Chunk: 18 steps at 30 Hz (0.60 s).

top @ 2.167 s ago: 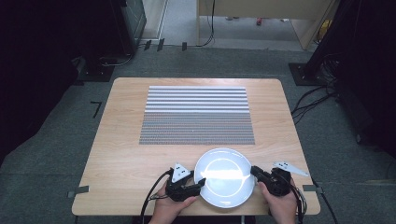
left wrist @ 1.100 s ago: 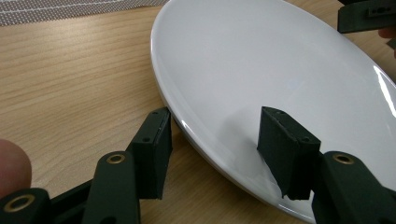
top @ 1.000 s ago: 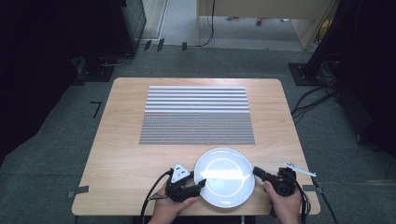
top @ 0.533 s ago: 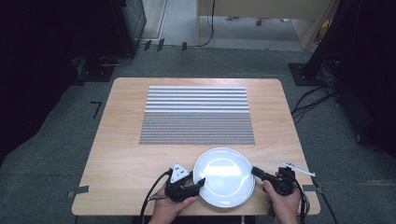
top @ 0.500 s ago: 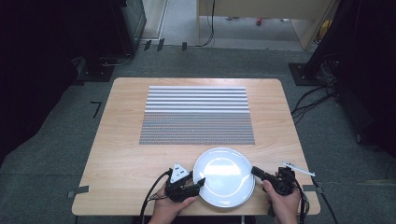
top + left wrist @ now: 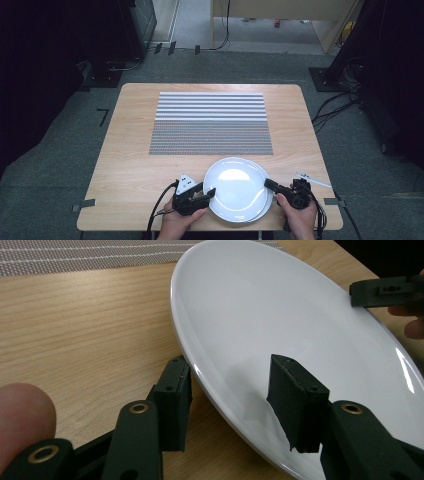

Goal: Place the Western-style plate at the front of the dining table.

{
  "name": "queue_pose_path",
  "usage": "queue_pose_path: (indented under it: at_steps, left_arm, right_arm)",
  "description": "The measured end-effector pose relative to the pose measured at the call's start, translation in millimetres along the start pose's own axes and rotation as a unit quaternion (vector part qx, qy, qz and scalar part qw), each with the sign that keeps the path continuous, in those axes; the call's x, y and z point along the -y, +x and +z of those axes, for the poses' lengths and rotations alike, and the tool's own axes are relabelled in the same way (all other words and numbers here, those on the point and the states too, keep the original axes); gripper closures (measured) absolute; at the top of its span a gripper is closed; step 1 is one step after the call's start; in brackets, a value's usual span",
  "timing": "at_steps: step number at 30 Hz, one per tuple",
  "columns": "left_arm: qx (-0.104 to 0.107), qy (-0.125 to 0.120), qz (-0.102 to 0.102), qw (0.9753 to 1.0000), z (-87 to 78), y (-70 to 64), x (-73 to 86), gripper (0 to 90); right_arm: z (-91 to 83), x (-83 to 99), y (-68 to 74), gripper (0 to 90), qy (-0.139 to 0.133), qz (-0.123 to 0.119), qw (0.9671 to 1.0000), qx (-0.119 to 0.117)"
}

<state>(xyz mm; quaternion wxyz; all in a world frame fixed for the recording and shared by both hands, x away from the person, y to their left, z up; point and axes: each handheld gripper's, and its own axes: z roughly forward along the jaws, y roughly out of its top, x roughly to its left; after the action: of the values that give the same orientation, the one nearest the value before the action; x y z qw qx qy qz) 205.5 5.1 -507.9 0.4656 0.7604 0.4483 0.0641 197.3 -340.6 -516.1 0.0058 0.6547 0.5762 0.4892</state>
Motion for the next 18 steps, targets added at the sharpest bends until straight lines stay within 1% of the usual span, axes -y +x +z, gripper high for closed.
queue_pose_path:
  at_steps: [3, 7, 8, 9, 11, 12, 13, 14, 15, 16, 17, 18]
  left_arm:
    - [-0.001, -0.006, -0.008, 0.9999, -4.4, 1.3, -1.5, 53.0]
    - [-0.002, -0.005, -0.019, 0.9998, -9.0, 4.9, -2.4, 54.0]
    - [-0.002, -0.007, -0.021, 0.9998, -10.4, 5.7, -2.8, 54.3]
    - [-0.003, -0.008, -0.021, 0.9997, -12.0, 6.7, -3.5, 54.3]
    - [-0.002, -0.010, -0.023, 0.9997, -14.6, 8.9, -4.5, 54.5]
    - [-0.003, -0.008, -0.024, 0.9997, -16.6, 11.9, -5.1, 55.0]
    - [-0.003, -0.008, -0.024, 0.9997, -16.6, 11.9, -5.1, 55.9]
    - [-0.006, -0.006, -0.025, 0.9997, -17.1, 13.3, -5.1, 55.9]
    - [-0.011, -0.004, -0.025, 0.9996, -17.3, 14.7, -4.9, 57.4]
    - [-0.012, -0.005, -0.025, 0.9996, -18.0, 15.5, -4.4, 61.5]
    - [-0.015, -0.006, -0.023, 0.9996, -18.4, 15.9, -3.9, 61.5]
    - [-0.017, -0.007, -0.025, 0.9995, -19.3, 15.8, -3.8, 63.6]
  right_arm:
    - [1.2, 0.5, 1.1, 84.8, 0.002, -0.003, 1.0000, -0.002]
    - [4.7, 1.8, 4.4, 84.6, 0.007, -0.009, 0.9999, -0.006]
    - [6.0, 2.9, 7.0, 84.6, 0.010, -0.015, 0.9998, -0.007]
    - [6.0, 2.9, 7.0, 84.6, 0.010, -0.015, 0.9998, -0.007]
    - [8.6, 4.3, 10.4, 84.6, 0.013, -0.025, 0.9996, -0.007]
    - [9.5, 4.8, 11.6, 84.3, 0.014, -0.027, 0.9995, -0.009]
    - [9.5, 4.8, 11.6, 84.3, 0.014, -0.027, 0.9995, -0.009]
    - [10.6, 5.2, 12.6, 84.1, 0.015, -0.033, 0.9993, -0.008]
    - [11.3, 5.6, 14.0, 83.9, 0.019, -0.034, 0.9992, -0.007]
    - [11.9, 5.9, 15.1, 83.4, 0.020, -0.039, 0.9990, -0.006]
    - [12.0, 6.0, 16.2, 83.2, 0.020, -0.044, 0.9988, -0.004]
    - [11.7, 5.9, 17.6, 82.1, 0.021, -0.049, 0.9986, -0.001]
